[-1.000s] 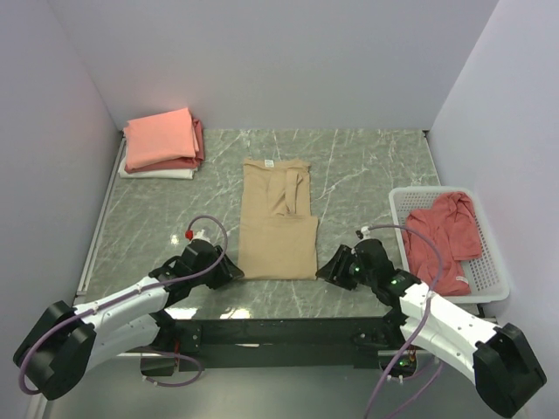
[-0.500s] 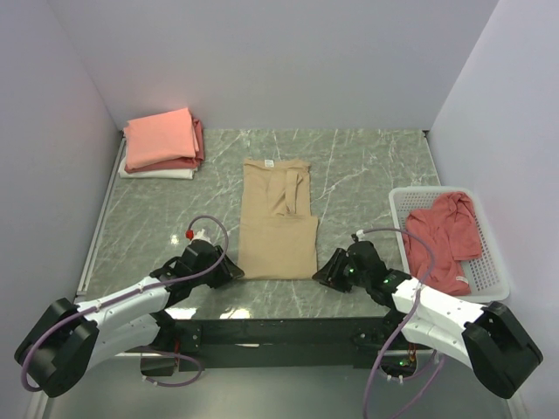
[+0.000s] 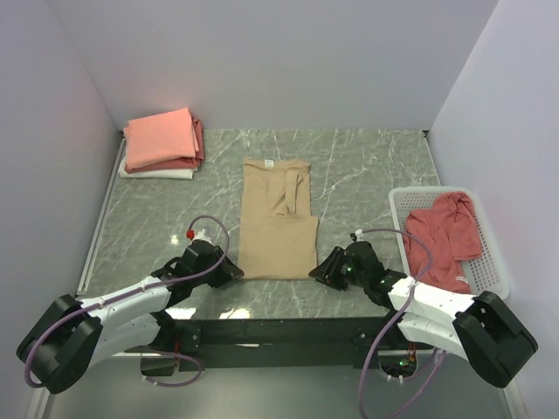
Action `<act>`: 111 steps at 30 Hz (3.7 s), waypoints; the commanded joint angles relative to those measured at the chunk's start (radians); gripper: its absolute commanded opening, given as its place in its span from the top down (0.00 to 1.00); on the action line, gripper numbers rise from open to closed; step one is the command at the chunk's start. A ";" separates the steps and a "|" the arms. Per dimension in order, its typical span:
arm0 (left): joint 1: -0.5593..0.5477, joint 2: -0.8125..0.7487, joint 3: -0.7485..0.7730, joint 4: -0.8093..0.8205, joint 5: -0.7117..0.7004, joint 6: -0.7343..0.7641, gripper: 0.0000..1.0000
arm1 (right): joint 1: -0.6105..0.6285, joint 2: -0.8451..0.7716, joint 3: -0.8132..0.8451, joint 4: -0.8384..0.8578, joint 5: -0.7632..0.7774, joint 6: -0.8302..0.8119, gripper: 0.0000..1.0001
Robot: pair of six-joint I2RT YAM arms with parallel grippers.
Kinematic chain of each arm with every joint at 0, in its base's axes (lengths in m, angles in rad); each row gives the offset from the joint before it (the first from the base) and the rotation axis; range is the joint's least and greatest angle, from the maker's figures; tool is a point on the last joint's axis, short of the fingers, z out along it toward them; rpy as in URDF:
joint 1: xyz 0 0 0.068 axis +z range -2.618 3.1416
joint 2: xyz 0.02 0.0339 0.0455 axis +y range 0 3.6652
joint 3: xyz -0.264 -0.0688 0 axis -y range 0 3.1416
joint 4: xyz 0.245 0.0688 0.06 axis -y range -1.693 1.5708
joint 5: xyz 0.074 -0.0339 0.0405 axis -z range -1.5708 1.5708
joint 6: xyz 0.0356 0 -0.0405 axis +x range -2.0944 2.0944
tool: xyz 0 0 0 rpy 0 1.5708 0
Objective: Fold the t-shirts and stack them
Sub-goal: Fold the tshirt
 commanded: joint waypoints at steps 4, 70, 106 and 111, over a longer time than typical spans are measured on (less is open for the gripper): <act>0.003 0.003 -0.026 -0.028 -0.005 0.007 0.83 | 0.015 0.048 -0.021 0.018 0.023 0.000 0.63; 0.471 0.984 1.291 -0.143 0.498 0.156 0.99 | -0.367 1.161 1.701 -0.573 -0.294 -0.514 0.91; 0.447 1.173 1.242 -0.082 0.401 0.195 0.94 | -0.401 1.346 1.664 -0.377 -0.397 -0.279 0.50; 0.459 1.182 1.210 -0.062 0.421 0.187 0.92 | -0.433 1.311 1.585 -0.349 -0.414 -0.278 0.50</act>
